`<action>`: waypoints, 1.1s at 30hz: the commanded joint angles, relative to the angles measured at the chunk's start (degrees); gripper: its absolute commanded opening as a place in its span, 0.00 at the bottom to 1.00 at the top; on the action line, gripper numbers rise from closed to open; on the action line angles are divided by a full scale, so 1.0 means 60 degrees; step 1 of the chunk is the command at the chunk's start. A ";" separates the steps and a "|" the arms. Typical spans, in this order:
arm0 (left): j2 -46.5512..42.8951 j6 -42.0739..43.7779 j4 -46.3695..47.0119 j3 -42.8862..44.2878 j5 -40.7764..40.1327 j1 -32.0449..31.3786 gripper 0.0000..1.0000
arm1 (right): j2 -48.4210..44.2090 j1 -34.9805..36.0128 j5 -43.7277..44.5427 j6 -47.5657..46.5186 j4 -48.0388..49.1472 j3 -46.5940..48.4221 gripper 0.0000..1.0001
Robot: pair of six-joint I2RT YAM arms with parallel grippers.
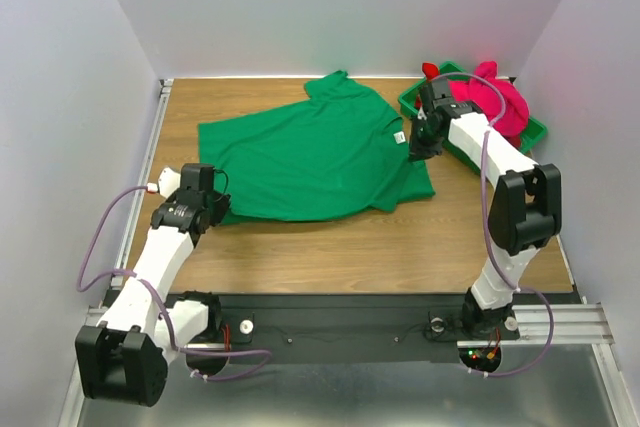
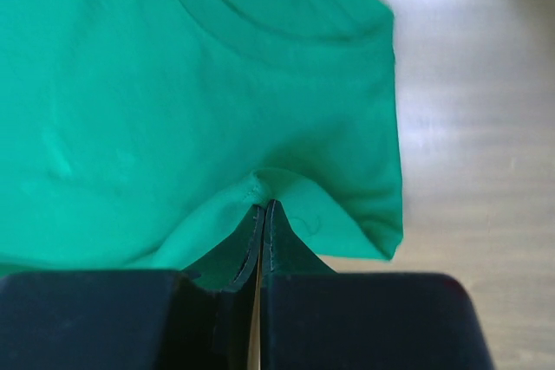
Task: Fold and stack the t-shirts
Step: Fold the tshirt
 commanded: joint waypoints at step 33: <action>0.2426 0.2300 0.1265 0.0817 0.0673 0.2304 0.00 | 0.3600 0.0053 -0.1048 -0.0334 0.0156 0.5215 0.00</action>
